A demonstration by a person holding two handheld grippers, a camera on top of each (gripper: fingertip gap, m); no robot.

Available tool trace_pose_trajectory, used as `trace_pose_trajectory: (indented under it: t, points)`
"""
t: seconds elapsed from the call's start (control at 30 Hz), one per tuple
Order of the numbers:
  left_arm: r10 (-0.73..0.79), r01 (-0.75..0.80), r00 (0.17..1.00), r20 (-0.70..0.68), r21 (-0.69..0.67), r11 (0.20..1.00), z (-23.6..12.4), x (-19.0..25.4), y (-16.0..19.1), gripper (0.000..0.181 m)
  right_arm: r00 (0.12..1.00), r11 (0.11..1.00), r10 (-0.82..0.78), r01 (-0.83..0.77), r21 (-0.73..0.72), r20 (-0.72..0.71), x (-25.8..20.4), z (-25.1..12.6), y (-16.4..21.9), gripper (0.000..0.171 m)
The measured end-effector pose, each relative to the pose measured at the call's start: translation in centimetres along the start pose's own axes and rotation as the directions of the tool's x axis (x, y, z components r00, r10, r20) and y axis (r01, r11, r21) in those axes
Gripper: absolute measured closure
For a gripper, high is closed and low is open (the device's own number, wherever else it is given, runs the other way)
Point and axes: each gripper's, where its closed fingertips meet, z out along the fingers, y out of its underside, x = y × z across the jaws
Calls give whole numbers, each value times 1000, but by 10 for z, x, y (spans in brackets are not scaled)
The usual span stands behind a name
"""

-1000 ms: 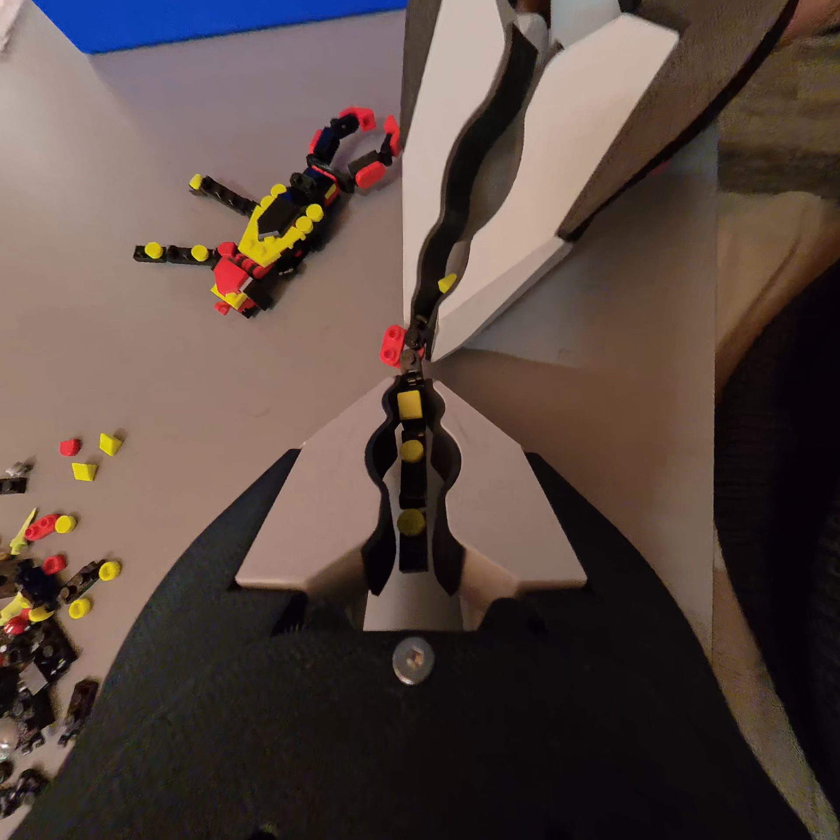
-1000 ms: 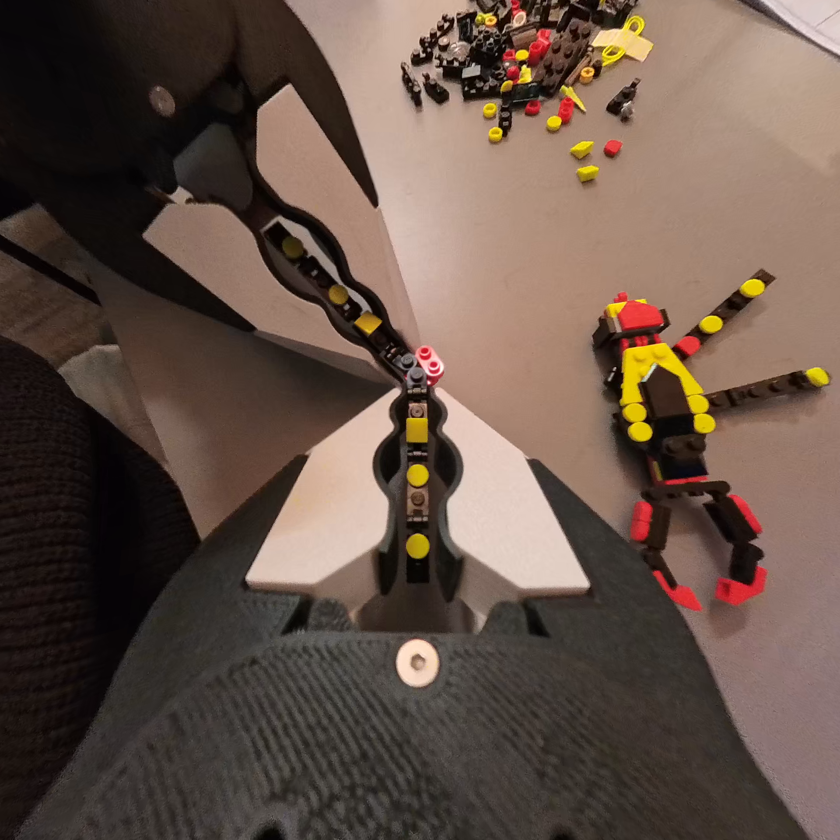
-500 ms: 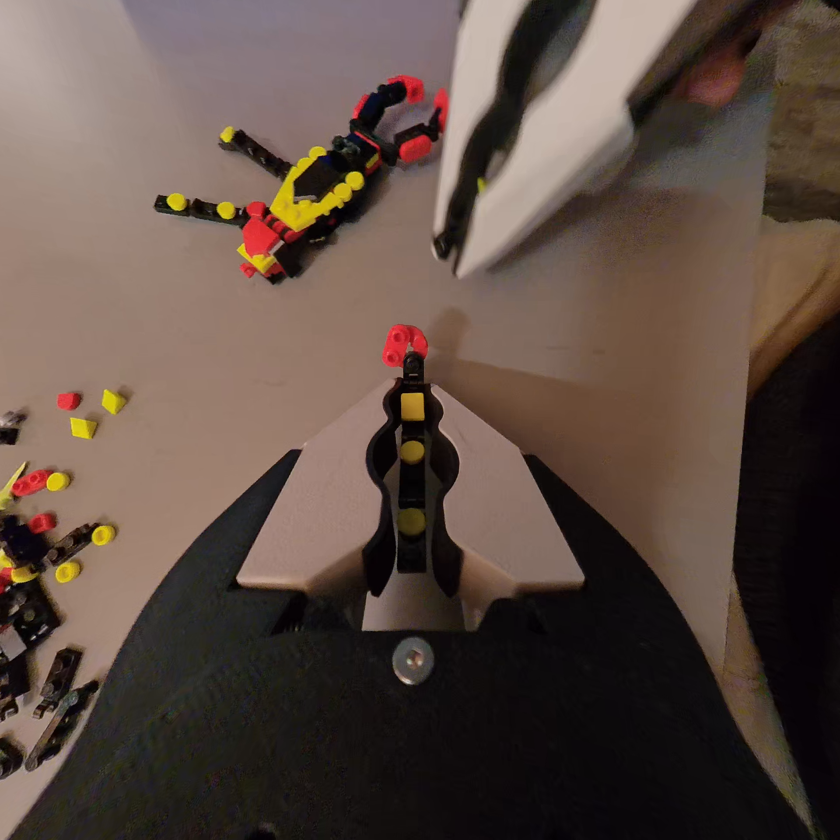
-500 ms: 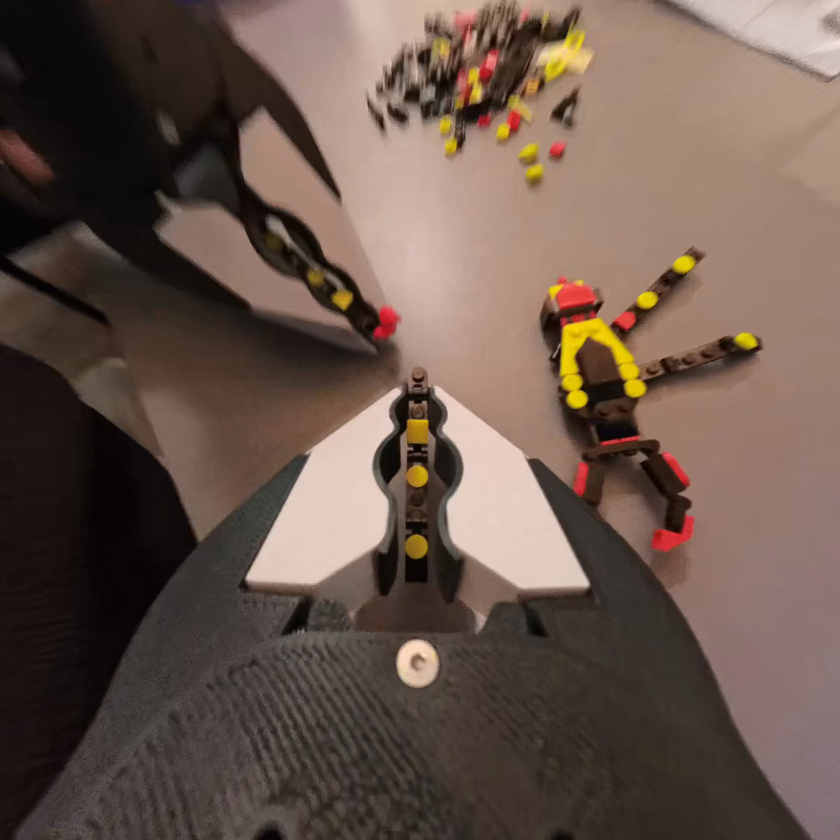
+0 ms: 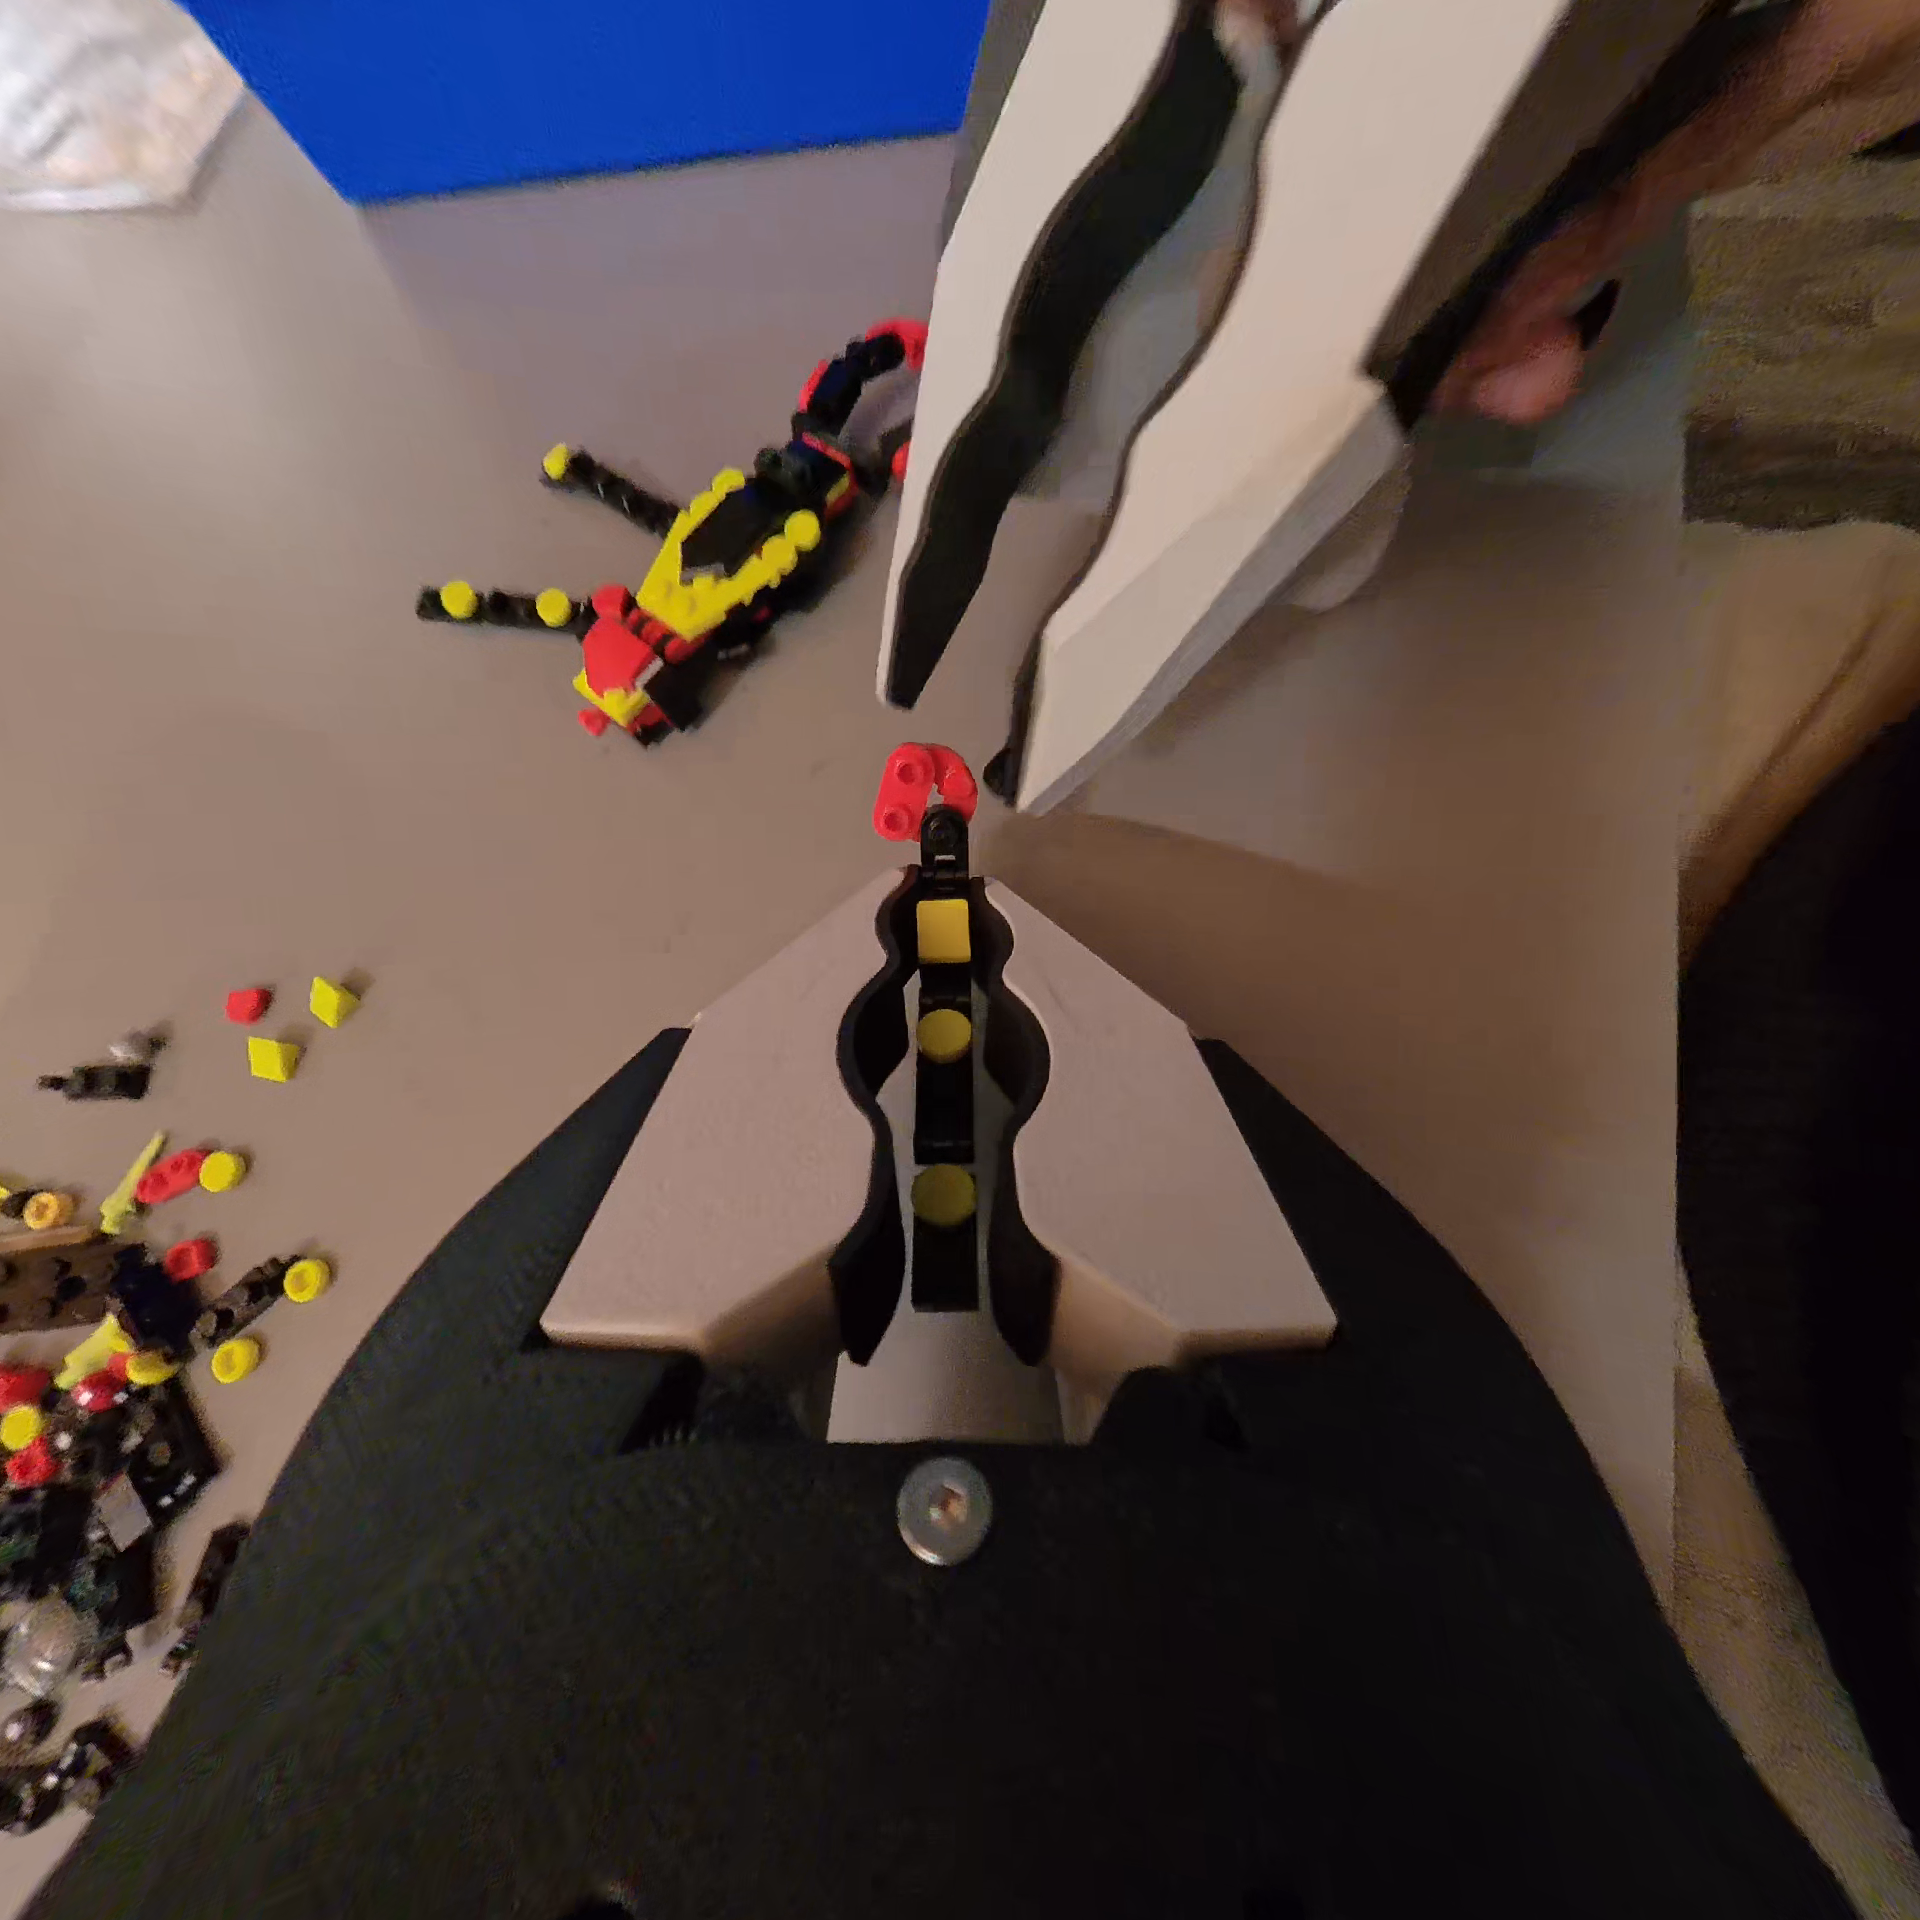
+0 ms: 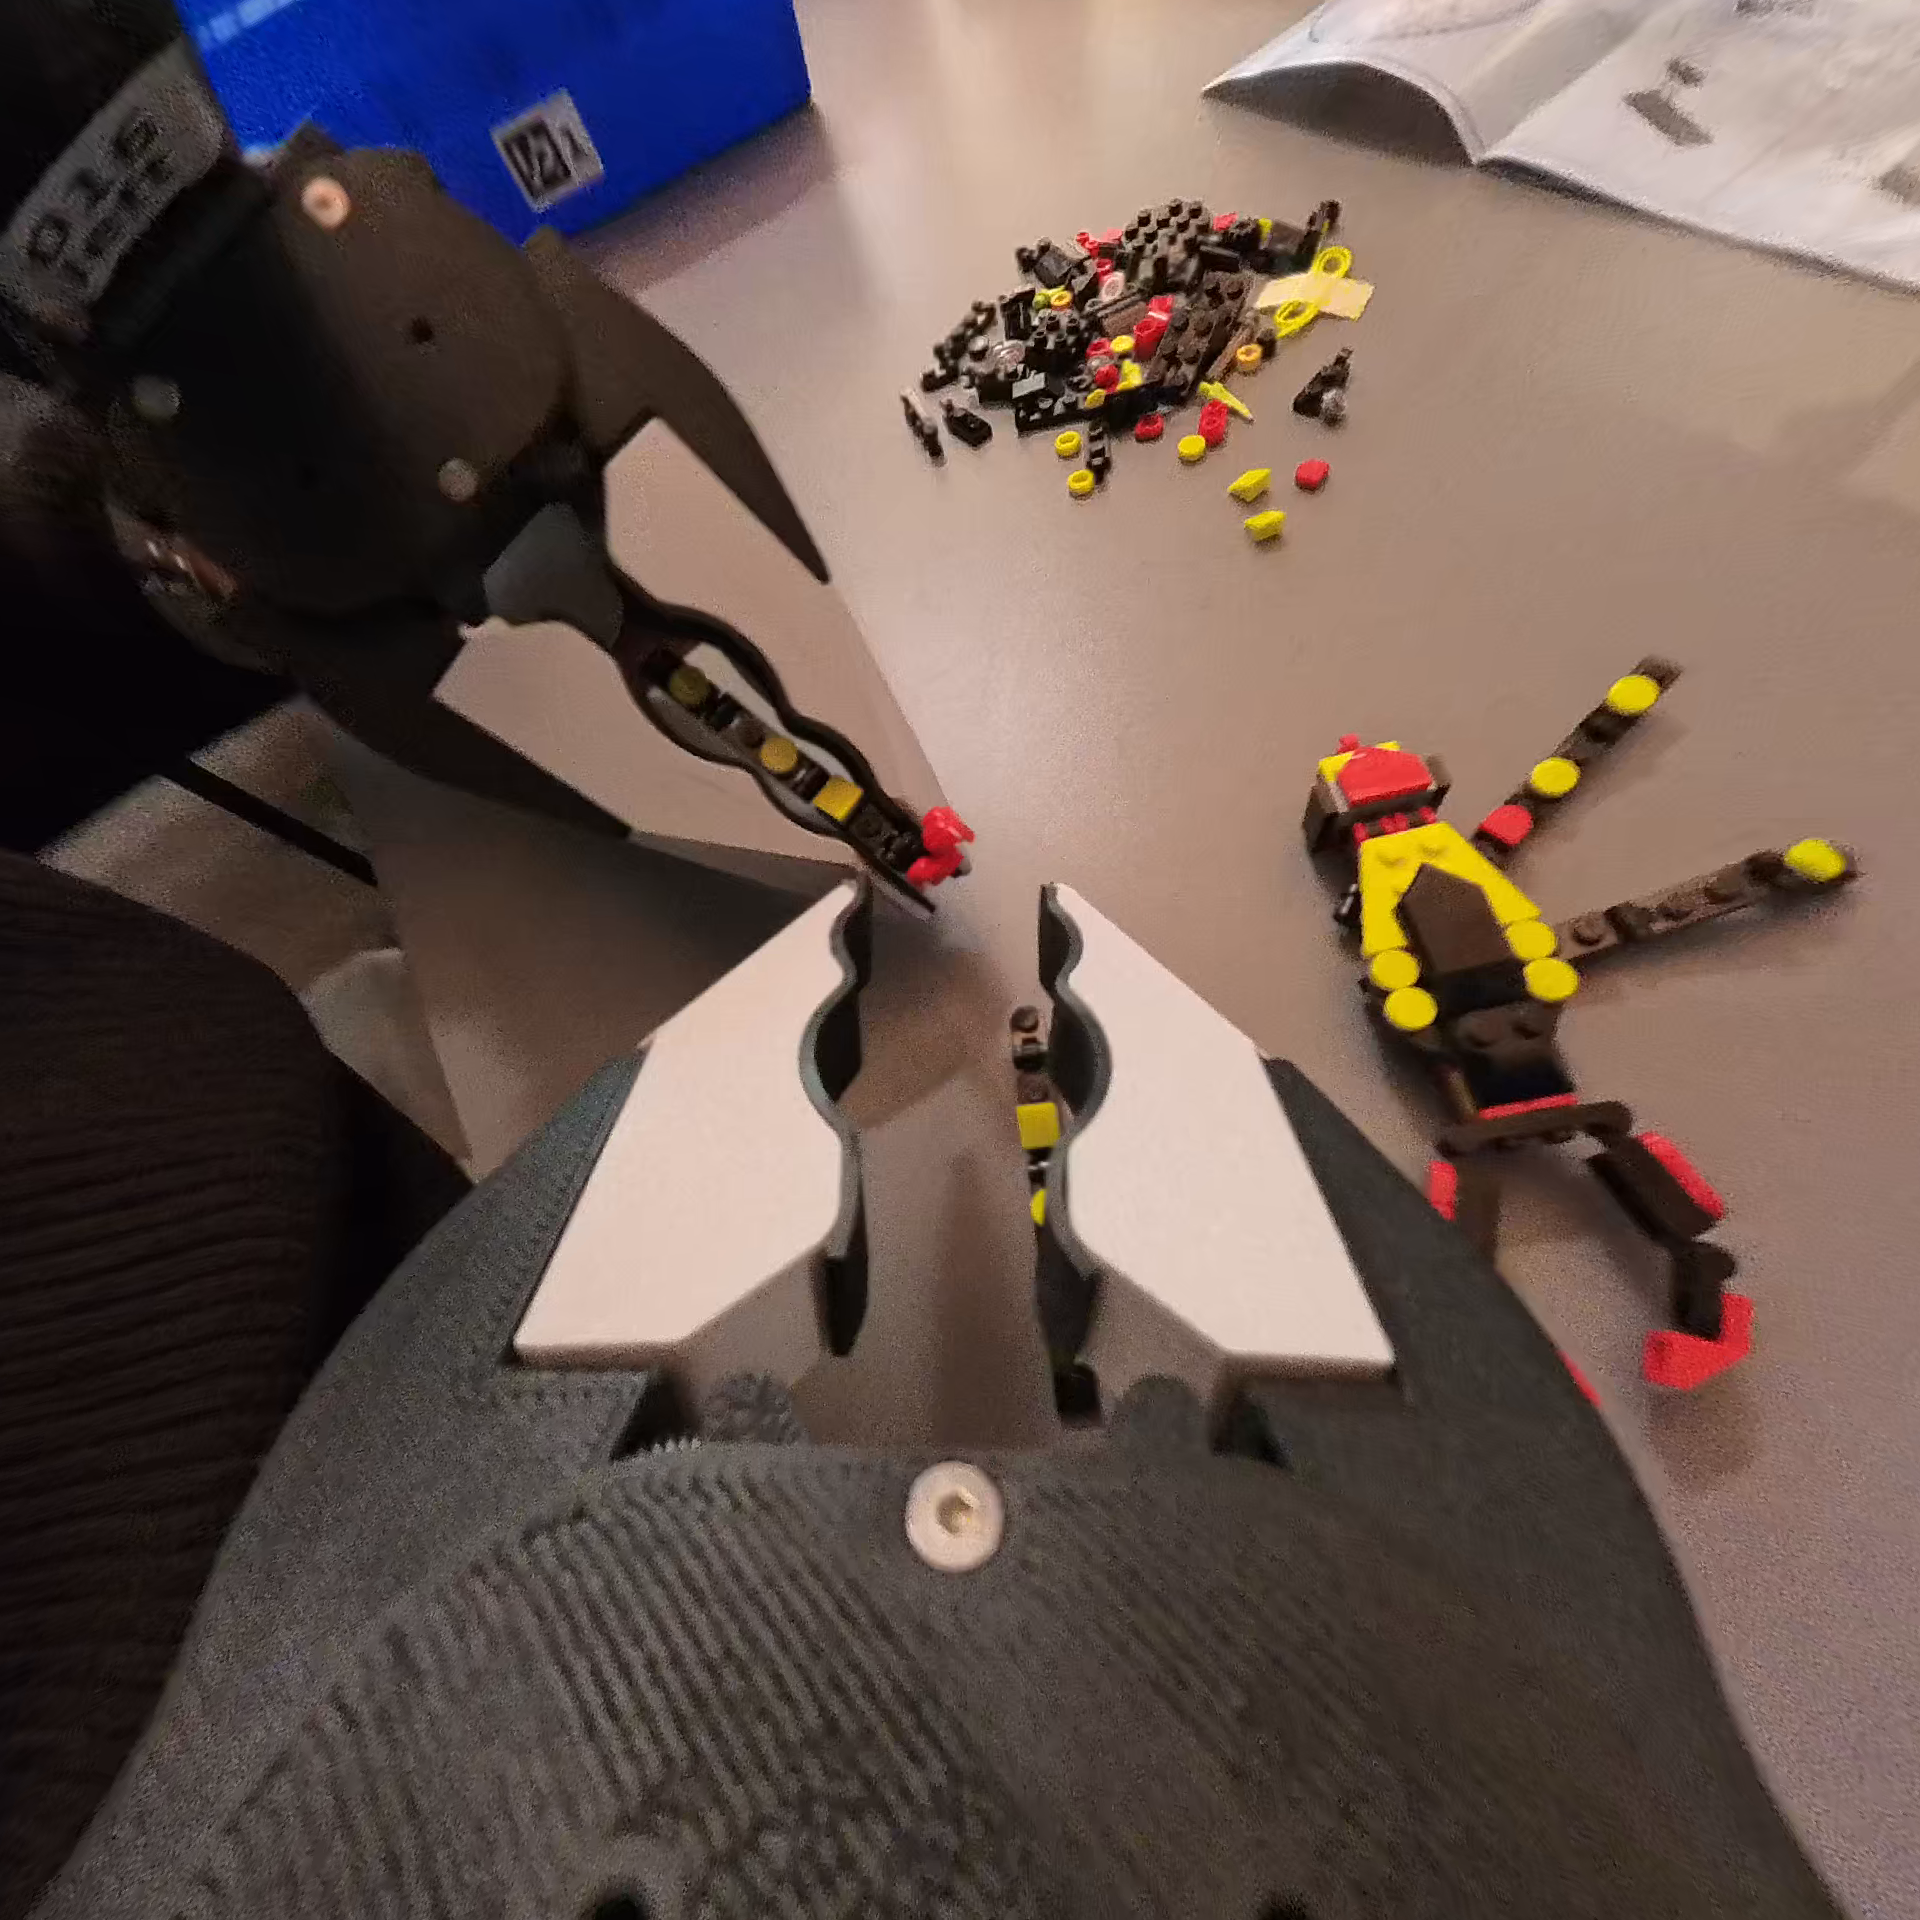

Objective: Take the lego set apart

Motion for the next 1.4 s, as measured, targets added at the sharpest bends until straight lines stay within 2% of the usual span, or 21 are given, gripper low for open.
trace_pose_trajectory:
  t: [0.13, 0.2, 0.23, 0.5, 0.73, 0.97, 1.13, 1.3, 1.4]
  points:
    - [76, -76, 997, 7, 35, 996, -4, 7, -11, 176, 969, 976, 200, -210, 60, 145, -7, -2, -8, 148]
    - [95, -95, 995, 15, 30, 995, -4, 9, -13, 176, 932, 953, 280, -299, 49, 230, -13, -3, -8, 161]
    - [111, -112, 993, 29, 28, 993, -4, 9, -13, 176, 917, 942, 313, -333, 45, 245, -12, -4, -8, 161]
    - [103, -104, 994, 46, 39, 994, -7, 5, -16, 176, 859, 900, 396, -433, 48, 326, -11, -11, -15, 162]
    - [113, -120, 990, 83, 89, 989, -11, 4, -28, 177, 875, 907, 391, -418, 41, 285, -4, -14, -13, 165]
    - [65, -70, 997, 44, 120, 990, -12, 6, -29, 177, 913, 936, 342, -352, 9, 222, -5, -15, -10, 166]
    - [78, -84, 994, 76, 79, 993, -6, 5, -25, 177, 973, 975, 221, -219, -28, 70, -1, -12, -5, 166]
    - [116, -123, 989, 88, 76, 990, -4, 7, -24, 177, 968, 969, 241, -236, -68, 73, -1, -13, 0, 165]
    - [109, -115, 992, 57, 113, 987, -7, 11, -28, 176, 932, 941, 335, -326, -85, 135, -2, -16, 3, 165]
